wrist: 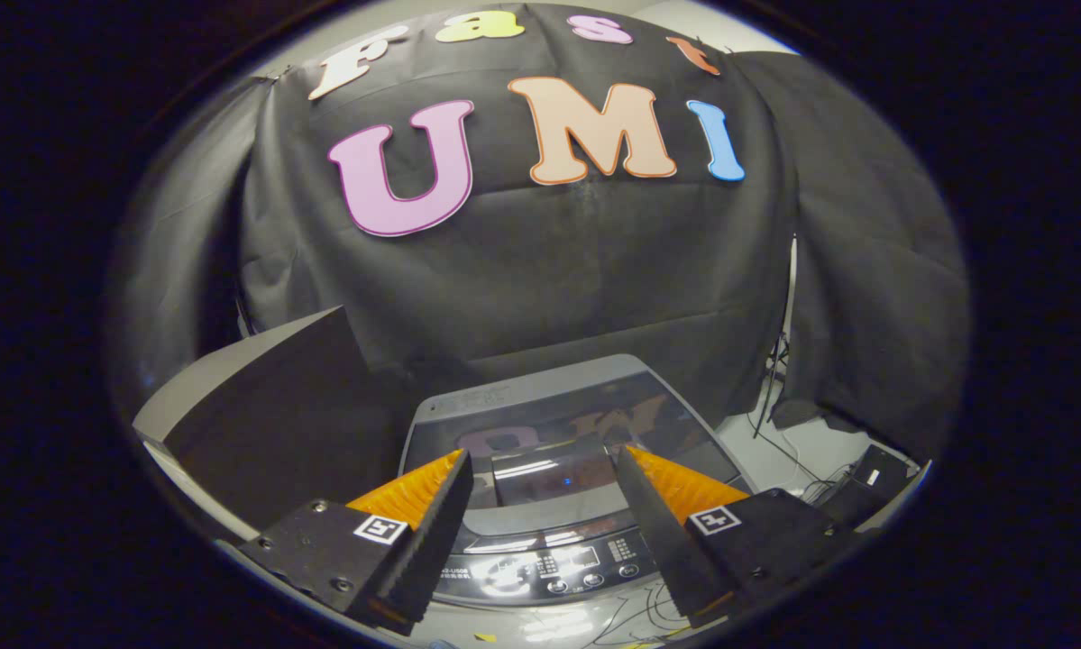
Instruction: Put the clothes into the washing machine and then close the washing machine lid.
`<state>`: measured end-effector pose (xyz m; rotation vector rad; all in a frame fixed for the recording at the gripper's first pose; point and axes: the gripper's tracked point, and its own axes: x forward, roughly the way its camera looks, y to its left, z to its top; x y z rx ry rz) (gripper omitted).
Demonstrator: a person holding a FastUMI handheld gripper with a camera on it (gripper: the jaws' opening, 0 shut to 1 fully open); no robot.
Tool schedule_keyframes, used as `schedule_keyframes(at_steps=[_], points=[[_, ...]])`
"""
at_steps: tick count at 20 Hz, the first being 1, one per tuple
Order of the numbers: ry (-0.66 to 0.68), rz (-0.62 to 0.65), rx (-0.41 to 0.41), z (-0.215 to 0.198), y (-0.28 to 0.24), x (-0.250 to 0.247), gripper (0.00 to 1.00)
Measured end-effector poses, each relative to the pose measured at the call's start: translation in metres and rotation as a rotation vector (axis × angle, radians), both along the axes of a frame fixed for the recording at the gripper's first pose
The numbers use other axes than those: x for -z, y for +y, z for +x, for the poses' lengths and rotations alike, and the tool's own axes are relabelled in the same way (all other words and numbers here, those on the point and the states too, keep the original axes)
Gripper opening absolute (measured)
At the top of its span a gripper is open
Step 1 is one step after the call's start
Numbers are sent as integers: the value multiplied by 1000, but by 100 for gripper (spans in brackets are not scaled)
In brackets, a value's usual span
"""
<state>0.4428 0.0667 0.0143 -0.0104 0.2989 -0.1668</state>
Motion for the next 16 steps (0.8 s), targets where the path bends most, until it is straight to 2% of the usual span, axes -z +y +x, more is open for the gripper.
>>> schedule_keyframes(at_steps=[9,12,16], points=[[-41,-72,-62,-43,9,4,98],[-92,-35,-92,-61,19,-6,98],[-193,-60,-126,-84,29,-30,98]])
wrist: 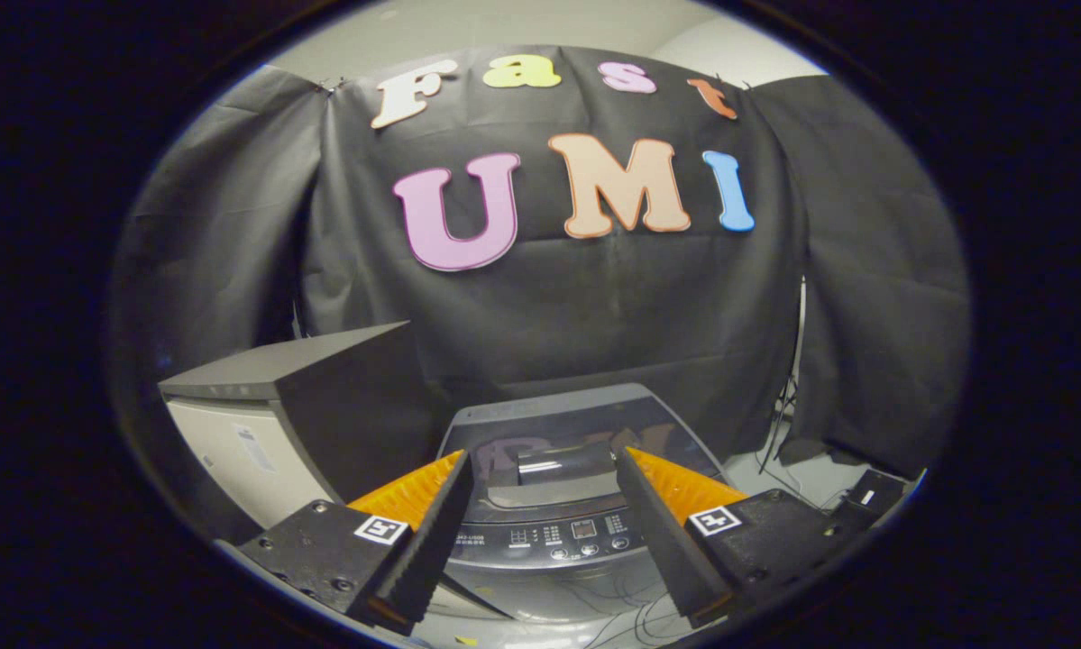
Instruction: Put the clothes into the washing machine and then close the washing machine lid.
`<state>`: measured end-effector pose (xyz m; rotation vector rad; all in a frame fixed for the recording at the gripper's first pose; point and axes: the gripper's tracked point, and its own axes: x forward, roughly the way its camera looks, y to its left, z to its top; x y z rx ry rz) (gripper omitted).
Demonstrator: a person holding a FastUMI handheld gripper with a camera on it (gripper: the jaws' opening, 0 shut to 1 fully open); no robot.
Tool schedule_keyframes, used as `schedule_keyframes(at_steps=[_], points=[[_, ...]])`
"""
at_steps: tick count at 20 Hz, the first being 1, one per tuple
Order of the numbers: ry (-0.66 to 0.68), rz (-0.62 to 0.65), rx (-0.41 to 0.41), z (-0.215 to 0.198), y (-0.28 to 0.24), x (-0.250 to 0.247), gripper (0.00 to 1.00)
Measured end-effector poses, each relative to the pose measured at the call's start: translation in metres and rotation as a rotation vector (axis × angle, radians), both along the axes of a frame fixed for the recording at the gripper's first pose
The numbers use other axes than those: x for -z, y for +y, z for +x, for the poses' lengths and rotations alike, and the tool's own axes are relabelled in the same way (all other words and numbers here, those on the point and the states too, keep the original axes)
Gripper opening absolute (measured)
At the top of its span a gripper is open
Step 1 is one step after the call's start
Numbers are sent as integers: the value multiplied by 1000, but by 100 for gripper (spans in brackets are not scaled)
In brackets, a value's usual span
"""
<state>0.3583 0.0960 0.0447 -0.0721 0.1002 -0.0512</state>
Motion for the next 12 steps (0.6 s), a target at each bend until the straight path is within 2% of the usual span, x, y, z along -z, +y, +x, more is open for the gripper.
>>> schedule_keyframes(at_steps=[7,12], points=[[-116,7,-60,-45,18,-52,97],[-163,-59,-61,-65,4,-78,97]])
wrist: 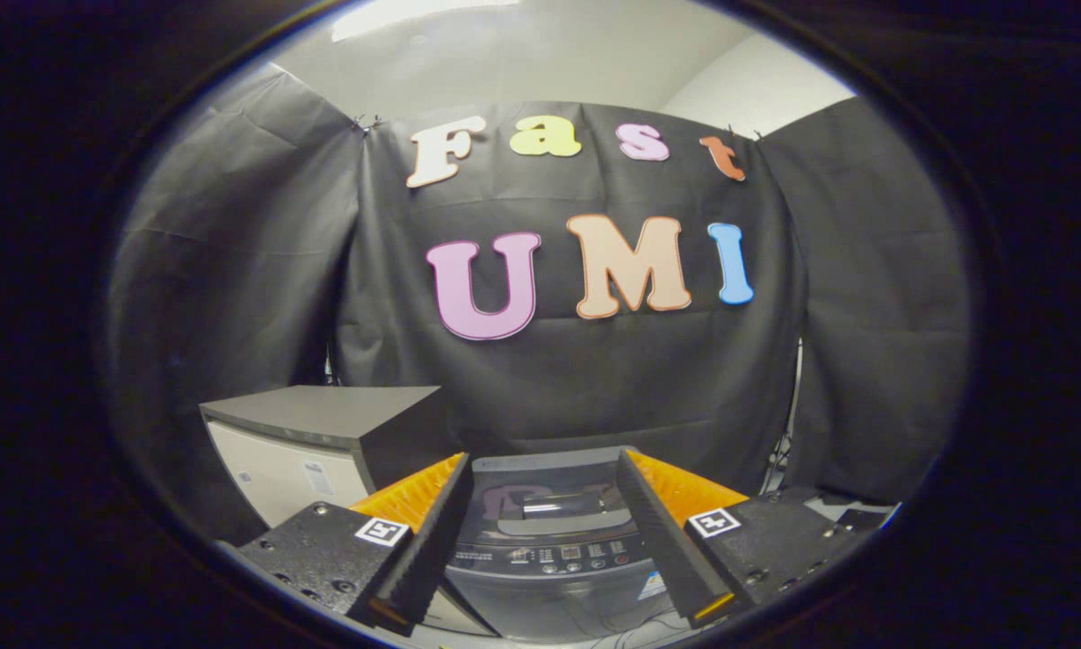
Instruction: Put the clothes into the washing machine and then close the washing machine lid.
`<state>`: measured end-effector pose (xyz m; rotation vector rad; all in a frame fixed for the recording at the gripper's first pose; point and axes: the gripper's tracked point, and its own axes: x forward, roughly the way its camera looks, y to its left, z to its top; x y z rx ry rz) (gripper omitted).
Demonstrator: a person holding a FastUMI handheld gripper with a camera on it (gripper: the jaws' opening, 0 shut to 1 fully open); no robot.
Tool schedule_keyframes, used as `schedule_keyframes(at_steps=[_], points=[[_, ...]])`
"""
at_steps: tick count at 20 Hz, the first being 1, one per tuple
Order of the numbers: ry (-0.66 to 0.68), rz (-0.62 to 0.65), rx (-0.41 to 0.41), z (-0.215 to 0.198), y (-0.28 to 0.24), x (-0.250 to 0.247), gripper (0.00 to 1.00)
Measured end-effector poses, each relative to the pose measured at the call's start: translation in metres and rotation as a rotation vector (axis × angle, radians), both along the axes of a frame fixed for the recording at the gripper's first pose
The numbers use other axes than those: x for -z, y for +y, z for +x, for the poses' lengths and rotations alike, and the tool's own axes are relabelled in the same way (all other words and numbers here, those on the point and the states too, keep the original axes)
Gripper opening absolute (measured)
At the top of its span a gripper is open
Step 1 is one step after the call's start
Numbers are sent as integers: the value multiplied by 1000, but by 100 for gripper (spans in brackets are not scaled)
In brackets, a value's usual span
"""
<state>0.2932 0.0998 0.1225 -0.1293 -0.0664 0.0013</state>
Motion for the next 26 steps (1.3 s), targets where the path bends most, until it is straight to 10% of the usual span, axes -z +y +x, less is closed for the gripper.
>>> schedule_keyframes(at_steps=[26], points=[[2,143,-203,-63,-63,-13,97]])
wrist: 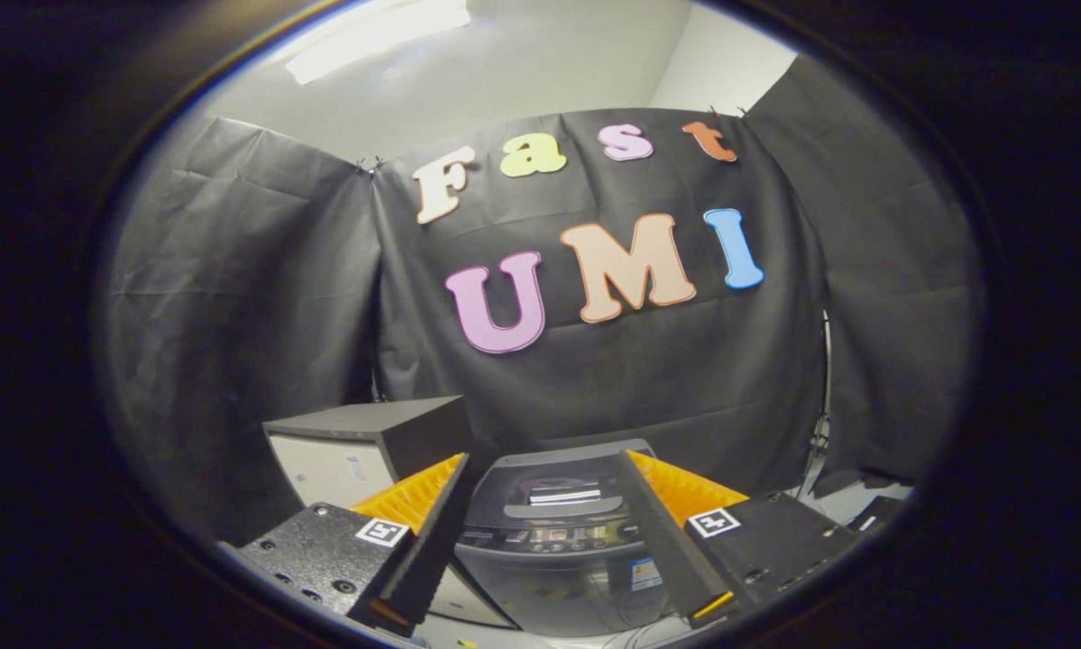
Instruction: Put the clothes into the washing machine and then close the washing machine lid.
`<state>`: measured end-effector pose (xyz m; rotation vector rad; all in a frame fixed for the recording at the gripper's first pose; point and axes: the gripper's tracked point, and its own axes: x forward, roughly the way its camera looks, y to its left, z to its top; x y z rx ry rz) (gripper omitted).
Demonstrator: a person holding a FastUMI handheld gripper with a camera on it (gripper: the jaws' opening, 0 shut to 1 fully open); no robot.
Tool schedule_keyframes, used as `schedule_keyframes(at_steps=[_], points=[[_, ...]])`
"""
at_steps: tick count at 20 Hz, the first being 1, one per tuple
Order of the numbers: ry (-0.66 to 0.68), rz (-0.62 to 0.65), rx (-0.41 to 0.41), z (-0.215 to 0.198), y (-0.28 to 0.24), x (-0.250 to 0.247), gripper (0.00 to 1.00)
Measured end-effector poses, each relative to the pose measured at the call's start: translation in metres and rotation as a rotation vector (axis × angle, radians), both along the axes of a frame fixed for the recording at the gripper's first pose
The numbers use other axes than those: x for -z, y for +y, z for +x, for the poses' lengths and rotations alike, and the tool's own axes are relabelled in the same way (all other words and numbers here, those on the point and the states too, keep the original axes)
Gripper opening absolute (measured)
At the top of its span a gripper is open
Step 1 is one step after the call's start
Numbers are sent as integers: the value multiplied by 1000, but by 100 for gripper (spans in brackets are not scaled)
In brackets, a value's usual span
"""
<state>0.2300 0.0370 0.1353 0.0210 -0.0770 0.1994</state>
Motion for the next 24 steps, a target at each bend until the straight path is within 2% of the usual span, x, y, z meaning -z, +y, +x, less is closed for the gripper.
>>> schedule_keyframes(at_steps=[2,4,10,13,22,24], points=[[-14,-9,-15,-9,4,-6,97],[-29,-22,5,-11,0,-9,96],[21,-56,28,-7,-3,7,97],[22,-36,-2,-8,6,3,97],[-14,32,-18,-26,-2,-24,96],[-42,36,5,-28,-13,-34,96]])
